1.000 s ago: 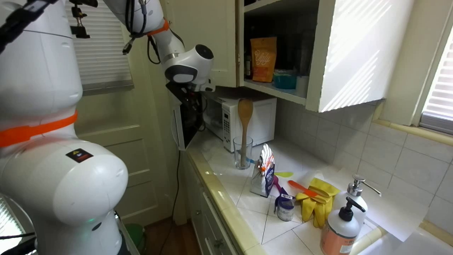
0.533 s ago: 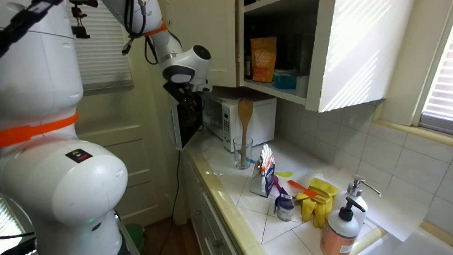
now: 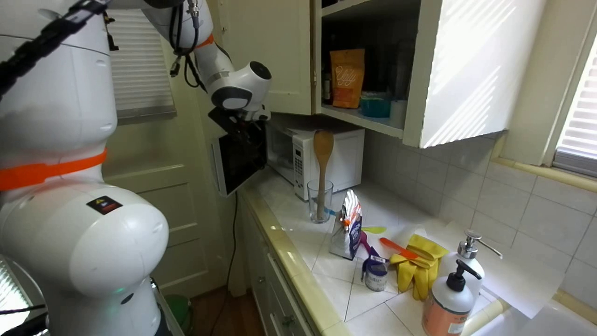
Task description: Open the microwave door
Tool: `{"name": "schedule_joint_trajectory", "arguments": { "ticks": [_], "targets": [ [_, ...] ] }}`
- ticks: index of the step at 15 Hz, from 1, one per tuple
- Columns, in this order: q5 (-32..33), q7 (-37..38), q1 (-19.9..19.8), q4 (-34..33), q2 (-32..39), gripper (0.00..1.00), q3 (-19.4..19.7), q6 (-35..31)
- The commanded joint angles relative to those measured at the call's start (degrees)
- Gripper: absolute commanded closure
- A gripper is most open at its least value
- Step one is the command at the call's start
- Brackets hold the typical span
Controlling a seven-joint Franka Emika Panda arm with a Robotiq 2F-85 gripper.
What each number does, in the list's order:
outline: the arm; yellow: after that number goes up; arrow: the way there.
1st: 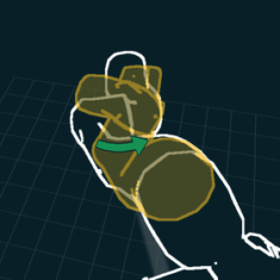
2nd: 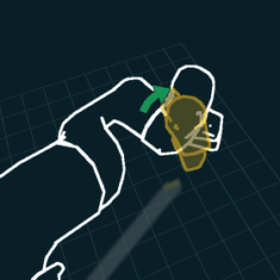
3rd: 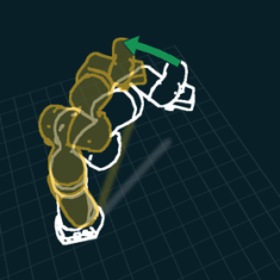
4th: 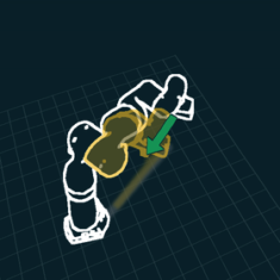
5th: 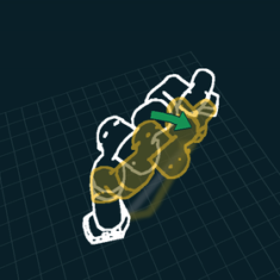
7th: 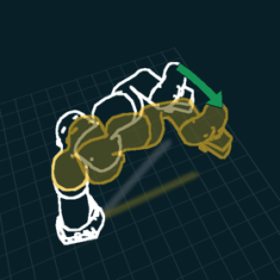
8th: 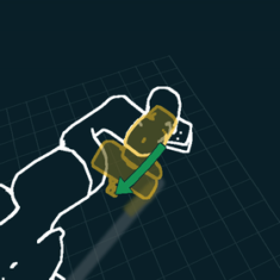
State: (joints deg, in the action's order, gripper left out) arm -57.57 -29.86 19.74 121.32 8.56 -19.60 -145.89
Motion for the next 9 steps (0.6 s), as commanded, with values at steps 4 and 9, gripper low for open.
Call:
{"name": "schedule_joint_trajectory", "arguments": {
  "ticks": [4, 9],
  "targets": [
    [4.4, -2.9, 0.3, -6.1, 5.9, 1.0, -2.5, 1.9],
    [8.1, 3.5, 0.6, -2.9, 4.6, 1.0, -1.9, -2.0]
  ]
}}
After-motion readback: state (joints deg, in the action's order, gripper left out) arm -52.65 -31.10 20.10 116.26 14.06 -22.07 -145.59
